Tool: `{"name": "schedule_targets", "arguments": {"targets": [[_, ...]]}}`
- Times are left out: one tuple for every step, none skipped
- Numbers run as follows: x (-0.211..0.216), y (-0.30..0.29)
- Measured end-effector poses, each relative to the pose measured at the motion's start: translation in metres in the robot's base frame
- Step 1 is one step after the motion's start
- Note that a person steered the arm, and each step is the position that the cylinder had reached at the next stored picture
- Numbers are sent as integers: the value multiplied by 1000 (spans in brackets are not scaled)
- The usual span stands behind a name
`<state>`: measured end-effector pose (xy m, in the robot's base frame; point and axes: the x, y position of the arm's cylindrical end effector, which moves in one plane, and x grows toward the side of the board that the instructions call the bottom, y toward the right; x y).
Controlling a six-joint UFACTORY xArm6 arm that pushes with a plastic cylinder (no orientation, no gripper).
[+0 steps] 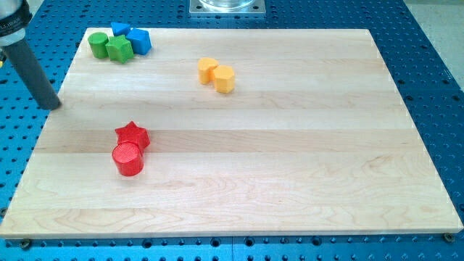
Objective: Separate the green and blue blocks
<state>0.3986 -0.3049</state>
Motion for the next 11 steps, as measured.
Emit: {"name": "schedule_targets", "arguments": {"targets": [[-17, 0], [-87, 0], [-129, 0], [-148, 14], [-163, 23], [-152, 68], [-133, 121], [-127, 140], [-127, 128], [-125, 146], [-104, 132]]}}
